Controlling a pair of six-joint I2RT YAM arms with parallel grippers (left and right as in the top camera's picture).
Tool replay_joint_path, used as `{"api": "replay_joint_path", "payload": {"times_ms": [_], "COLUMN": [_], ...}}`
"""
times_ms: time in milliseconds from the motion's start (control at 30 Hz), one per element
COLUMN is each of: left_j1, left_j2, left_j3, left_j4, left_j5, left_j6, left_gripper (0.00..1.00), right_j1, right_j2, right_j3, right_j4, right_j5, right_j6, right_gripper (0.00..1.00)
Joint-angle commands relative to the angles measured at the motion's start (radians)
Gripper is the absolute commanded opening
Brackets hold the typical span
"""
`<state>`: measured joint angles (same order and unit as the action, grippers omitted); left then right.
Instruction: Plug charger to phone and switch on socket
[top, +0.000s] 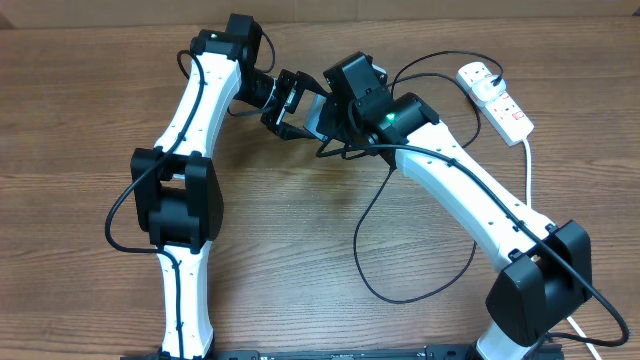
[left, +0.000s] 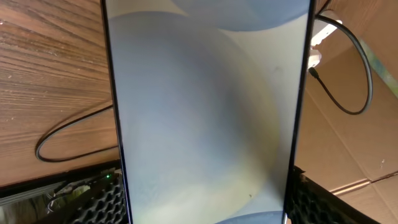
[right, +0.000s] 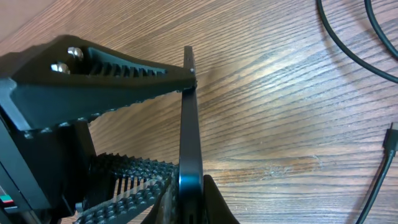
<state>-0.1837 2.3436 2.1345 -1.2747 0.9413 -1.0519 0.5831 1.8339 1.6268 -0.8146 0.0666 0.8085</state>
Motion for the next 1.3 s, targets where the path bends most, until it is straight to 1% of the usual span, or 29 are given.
{"api": "replay_joint_path", "payload": {"times_ms": [0, 33, 67, 133, 200, 233, 267, 300, 333, 400, 433, 467, 500, 567, 633, 767, 800, 867, 900, 933, 1000, 1067, 1200, 1267], "left_j1": [-0.002, 0.006, 0.011, 0.031, 0.056, 0.074, 0.088, 0.107, 0.11, 0.109, 0.108, 0.105, 0.105, 0.105, 0.101, 0.086, 0.084, 0.08, 0.077, 0.076, 0.072, 0.071, 0.071, 0.071], "left_j2": [0.0, 0.0, 0.0, 0.0, -0.003, -0.01, -0.019, -0.051, -0.066, -0.099, -0.111, -0.12, -0.127, -0.127, -0.127, -0.127, -0.127, -0.127, -0.127, -0.127, -0.127, -0.127, -0.127, -0.127], "left_j3": [0.03, 0.03, 0.03, 0.03, 0.031, 0.031, 0.031, 0.031, 0.031, 0.031, 0.031, 0.031, 0.031, 0.031, 0.031, 0.03, 0.03, 0.03, 0.03, 0.03, 0.03, 0.03, 0.03, 0.03], "left_j4": [0.034, 0.048, 0.053, 0.065, 0.078, 0.079, 0.079, 0.074, 0.071, 0.072, 0.077, 0.082, 0.114, 0.187, 0.238, 0.259, 0.259, 0.259, 0.259, 0.258, 0.258, 0.258, 0.258, 0.258], "left_j5": [-0.055, -0.091, -0.109, -0.124, -0.096, -0.06, -0.021, 0.037, 0.047, 0.047, 0.047, 0.047, 0.083, 0.127, 0.126, 0.114, 0.114, 0.108, 0.099, 0.1, 0.1, 0.1, 0.098, 0.09], "left_j6": [0.092, 0.161, 0.192, 0.282, 0.37, 0.416, 0.465, 0.579, 0.609, 0.617, 0.595, 0.563, 0.499, 0.42, 0.327, 0.125, 0.092, 0.04, -0.001, -0.068, -0.138, -0.182, -0.214, -0.221], "left_gripper": [0.83, 0.93, 0.99, 1.0, 1.0, 1.0, 1.0, 1.0, 1.0, 1.0, 1.0, 1.0, 0.99, 0.97, 0.88, 0.79, 0.74, 0.7, 0.69, 0.66, 0.62, 0.62, 0.59, 0.55], "right_j1": [-0.013, -0.034, -0.05, -0.076, -0.104, -0.121, -0.142, -0.181, -0.205, -0.254, -0.27, -0.311, -0.335, -0.356, -0.356, -0.341, -0.337, -0.327, -0.319, -0.306, -0.289, -0.273, -0.236, -0.221], "right_j2": [-0.003, -0.003, -0.004, -0.005, -0.005, -0.007, -0.009, -0.011, -0.011, -0.01, -0.01, -0.01, -0.01, -0.01, -0.01, -0.01, -0.01, -0.01, -0.01, -0.01, -0.01, -0.01, -0.01, -0.01], "right_j3": [0.028, 0.043, 0.056, 0.075, 0.092, 0.098, 0.1, 0.103, 0.103, 0.103, 0.103, 0.103, 0.103, 0.102, 0.102, 0.102, 0.102, 0.101, 0.101, 0.101, 0.101, 0.101, 0.101, 0.101], "right_j4": [0.01, -0.001, -0.015, -0.041, -0.068, -0.074, -0.072, -0.045, -0.013, 0.052, 0.074, 0.119, 0.13, 0.119, 0.118, 0.119, 0.121, 0.143, 0.161, 0.183, 0.189, 0.189, 0.193, 0.196], "right_j5": [0.011, 0.011, 0.011, 0.01, 0.006, -0.016, -0.065, -0.195, -0.285, -0.462, -0.515, -0.628, -0.678, -0.699, -0.701, -0.697, -0.697, -0.697, -0.697, -0.693, -0.644, -0.573, -0.474, -0.435], "right_j6": [-0.01, -0.01, -0.011, -0.024, -0.029, -0.029, -0.027, -0.02, -0.01, 0.063, 0.095, 0.198, 0.284, 0.409, 0.51, 0.677, 0.705, 0.75, 0.775, 0.807, 0.84, 0.854, 0.887, 0.903], "right_gripper": [0.04, 0.04, 0.04, 0.04, 0.04, 0.04, 0.04, 0.04, 0.04, 0.04, 0.04, 0.04, 0.04, 0.04, 0.04, 0.04, 0.04, 0.04, 0.04, 0.04, 0.04, 0.04, 0.04, 0.04]}}
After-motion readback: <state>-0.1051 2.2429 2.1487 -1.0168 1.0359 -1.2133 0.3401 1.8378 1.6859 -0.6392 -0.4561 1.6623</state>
